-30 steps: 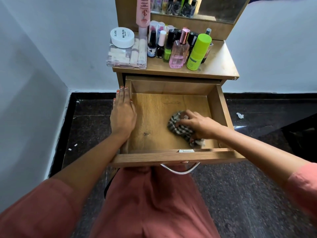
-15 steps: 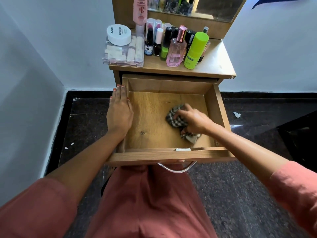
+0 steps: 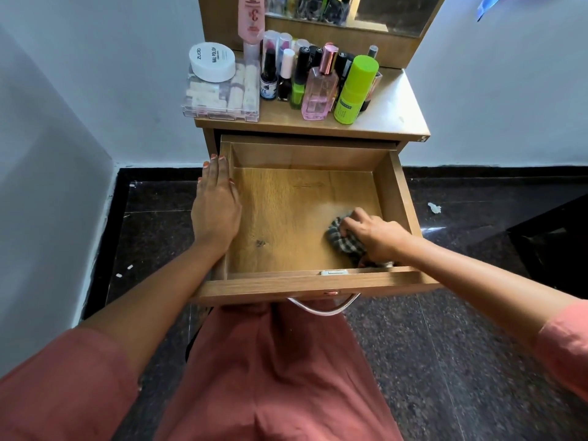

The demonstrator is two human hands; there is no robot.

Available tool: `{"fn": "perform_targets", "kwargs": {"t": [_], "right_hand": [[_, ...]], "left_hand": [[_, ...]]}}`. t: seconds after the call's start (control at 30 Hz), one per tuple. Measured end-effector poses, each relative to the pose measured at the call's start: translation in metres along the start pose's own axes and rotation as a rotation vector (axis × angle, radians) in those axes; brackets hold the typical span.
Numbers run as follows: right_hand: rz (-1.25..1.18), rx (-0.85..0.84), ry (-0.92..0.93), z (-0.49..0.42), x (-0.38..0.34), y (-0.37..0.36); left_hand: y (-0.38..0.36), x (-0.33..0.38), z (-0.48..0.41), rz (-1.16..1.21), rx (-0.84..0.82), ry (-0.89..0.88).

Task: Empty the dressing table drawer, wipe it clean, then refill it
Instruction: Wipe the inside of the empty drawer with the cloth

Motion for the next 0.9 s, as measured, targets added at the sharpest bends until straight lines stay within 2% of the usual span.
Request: {"fn": "perform_targets", "kwargs": {"t": [0.13, 0.3, 0.4, 0.63, 0.8, 0.9], "right_hand": [[0.056, 0.040, -0.073, 0.006, 0.018, -0.002], [-0.184, 0.035, -0.064, 0.000, 0.013, -0.007], [-0.250, 0.040, -0.043, -0.003, 0.002, -0.002], [-0.315, 0.104, 0.125, -0.027, -0.074, 0.023], [-0.267, 0.132, 0.257, -0.048, -0.136, 0.037], [-0.224, 0.131, 0.261, -0.054, -0.157, 0.043]], "left_hand": [[0.001, 0.000, 0.000, 0.001, 0.004, 0.000], [0.000, 0.000, -0.001, -0.003, 0.005, 0.006], [0.000, 0.000, -0.001, -0.008, 0.006, 0.004], [0.000, 0.000, -0.001, -0.004, 0.010, 0.003], [0.000, 0.001, -0.001, -0.012, 0.008, 0.002], [0.000, 0.001, -0.003, -0.011, 0.010, 0.002]]}}
Point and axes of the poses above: each hand's wrist, its own z-axis away from the middle knuckle, its own y-axis out of the back of the hand, x = y × z, the point moved 7 cm from there along -z, towards the middle knuckle, and after that the axes turned 6 degrees about y, right-handed, at the moved point
